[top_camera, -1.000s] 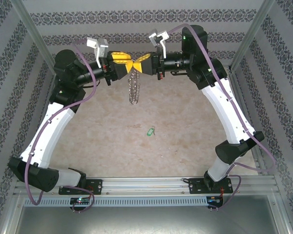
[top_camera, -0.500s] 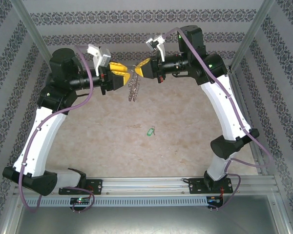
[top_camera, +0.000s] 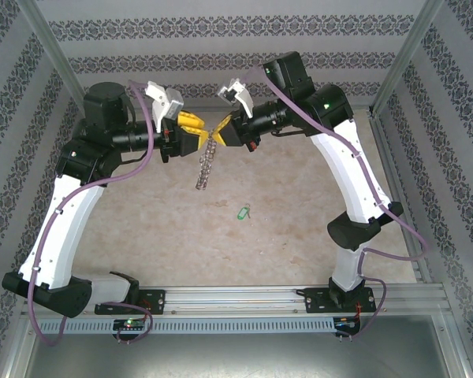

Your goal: Put the keys on the keyring

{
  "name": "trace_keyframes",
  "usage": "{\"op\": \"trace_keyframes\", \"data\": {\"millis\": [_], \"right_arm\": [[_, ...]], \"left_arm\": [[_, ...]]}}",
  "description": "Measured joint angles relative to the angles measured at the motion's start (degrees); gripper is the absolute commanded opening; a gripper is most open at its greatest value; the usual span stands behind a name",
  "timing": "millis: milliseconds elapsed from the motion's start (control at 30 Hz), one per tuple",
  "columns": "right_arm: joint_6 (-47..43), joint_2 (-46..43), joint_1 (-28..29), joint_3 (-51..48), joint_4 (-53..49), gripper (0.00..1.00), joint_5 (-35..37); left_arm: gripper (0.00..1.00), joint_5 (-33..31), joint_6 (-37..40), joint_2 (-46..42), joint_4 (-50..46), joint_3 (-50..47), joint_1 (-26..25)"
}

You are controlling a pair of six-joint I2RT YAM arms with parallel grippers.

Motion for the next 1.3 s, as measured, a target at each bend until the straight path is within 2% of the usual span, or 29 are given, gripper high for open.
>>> {"op": "trace_keyframes", "data": {"millis": [867,1100,1300], "right_arm": [[-5.66,-5.33,3.08,-5.27,-4.13,0.0,2.89],[-5.95,-5.9,3.08,-6.21,-4.76,0.0,4.24],[-6.95,-7.02,3.72,-6.73,-5.2,0.0,4.83]], "left_arm": [[0.32,-3.54,9.42,0.63,-10.95,2.16,-5.99],[0.28,-3.72,10.12,1.01,-12.35,2.58,-7.08],[0.21,-3.61,10.8,1.55,-13.51,2.71,-8.04]]}}
